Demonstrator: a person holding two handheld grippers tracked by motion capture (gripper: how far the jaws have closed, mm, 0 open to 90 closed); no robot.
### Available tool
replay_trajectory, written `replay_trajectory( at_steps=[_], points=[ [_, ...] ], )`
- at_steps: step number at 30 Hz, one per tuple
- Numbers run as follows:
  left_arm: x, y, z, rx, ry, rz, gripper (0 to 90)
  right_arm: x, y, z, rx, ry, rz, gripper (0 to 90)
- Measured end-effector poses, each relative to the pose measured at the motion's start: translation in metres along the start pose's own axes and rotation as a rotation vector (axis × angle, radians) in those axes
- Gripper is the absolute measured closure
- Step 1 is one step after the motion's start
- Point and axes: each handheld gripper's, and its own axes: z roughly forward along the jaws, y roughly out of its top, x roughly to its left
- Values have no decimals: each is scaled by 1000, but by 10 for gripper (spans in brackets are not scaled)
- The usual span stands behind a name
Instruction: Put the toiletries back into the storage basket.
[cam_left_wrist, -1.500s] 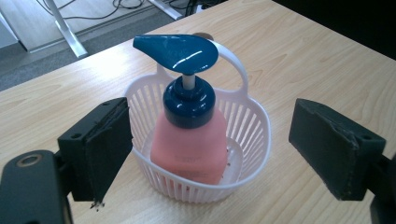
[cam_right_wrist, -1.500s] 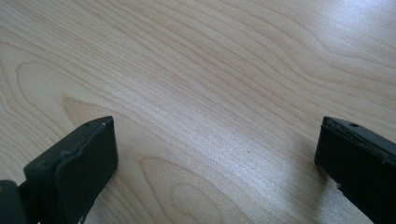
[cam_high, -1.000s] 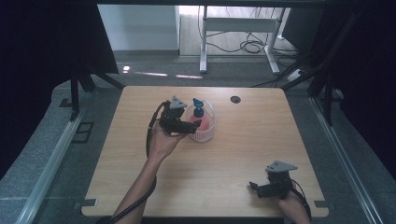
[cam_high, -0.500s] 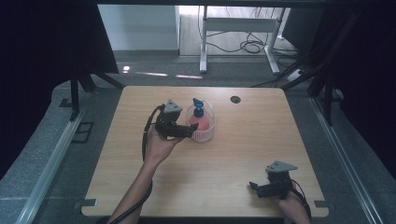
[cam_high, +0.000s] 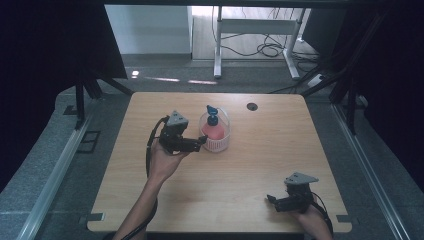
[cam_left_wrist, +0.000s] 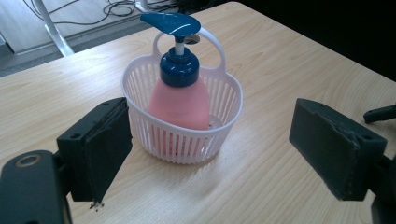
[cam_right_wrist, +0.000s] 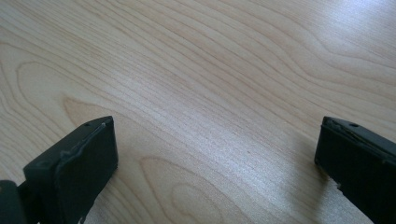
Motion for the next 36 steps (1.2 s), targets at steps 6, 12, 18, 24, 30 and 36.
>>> replay_trajectory(
  at_steps=[6,12,18,24,30,36],
  points=[
    [-3,-2,-5,5,5,18,126,0,0,0,0,-1,1,0],
    [-5,-5,-9,6,6,22,123,0,0,0,0,-1,1,0],
    [-6,-10,-13,12,2,25,122,0,0,0,0,-1,2,0],
    [-7,-16,-18,13,12,34,116,0,0,0,0,-2,3,0],
    [-5,-22,-21,12,23,28,116,0,0,0,1,-2,1,0],
    [-4,-30,-26,6,34,16,115,0,0,0,1,-1,2,0]
  ],
)
